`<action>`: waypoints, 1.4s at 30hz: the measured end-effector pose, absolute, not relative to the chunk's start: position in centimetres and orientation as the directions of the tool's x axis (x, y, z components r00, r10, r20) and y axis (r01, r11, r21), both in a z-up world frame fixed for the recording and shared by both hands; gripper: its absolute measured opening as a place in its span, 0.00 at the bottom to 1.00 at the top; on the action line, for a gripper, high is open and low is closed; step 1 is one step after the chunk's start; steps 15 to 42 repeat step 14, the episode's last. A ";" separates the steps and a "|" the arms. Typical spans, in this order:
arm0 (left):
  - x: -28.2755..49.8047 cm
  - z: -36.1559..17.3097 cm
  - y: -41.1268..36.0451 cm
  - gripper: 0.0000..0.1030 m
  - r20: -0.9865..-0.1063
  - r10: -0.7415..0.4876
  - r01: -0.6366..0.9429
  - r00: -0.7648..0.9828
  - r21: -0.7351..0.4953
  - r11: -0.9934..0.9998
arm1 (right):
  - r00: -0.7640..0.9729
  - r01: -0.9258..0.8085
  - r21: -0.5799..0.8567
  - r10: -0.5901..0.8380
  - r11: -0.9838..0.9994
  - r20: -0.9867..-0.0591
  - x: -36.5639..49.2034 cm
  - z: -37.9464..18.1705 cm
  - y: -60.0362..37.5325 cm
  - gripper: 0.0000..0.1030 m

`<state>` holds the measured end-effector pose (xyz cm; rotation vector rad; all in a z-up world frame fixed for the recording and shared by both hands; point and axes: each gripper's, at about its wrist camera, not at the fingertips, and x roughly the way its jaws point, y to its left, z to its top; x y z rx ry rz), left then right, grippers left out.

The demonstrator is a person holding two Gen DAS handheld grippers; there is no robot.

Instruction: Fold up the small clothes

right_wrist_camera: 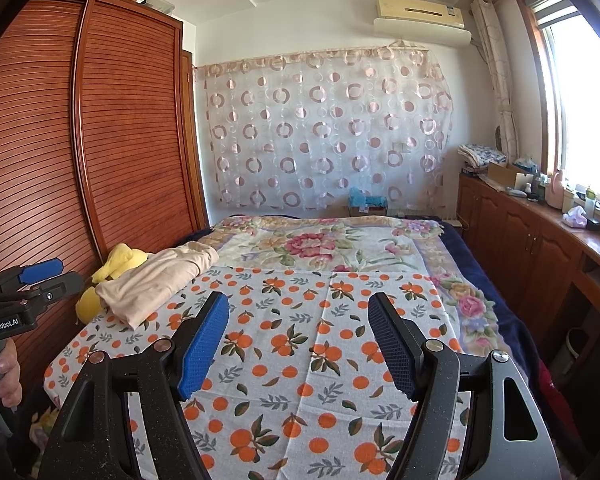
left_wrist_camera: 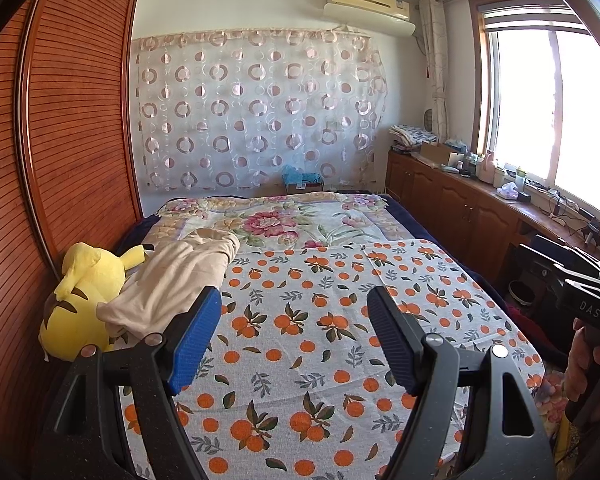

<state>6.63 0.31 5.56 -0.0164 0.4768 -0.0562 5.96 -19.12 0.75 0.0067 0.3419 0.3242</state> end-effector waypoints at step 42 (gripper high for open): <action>6.6 5.7 0.0 0.74 -0.456 -0.058 0.050 0.888 -0.029 0.998 | 0.892 -0.313 0.063 0.316 0.948 -0.322 5.9 0.8 -19.6 0.72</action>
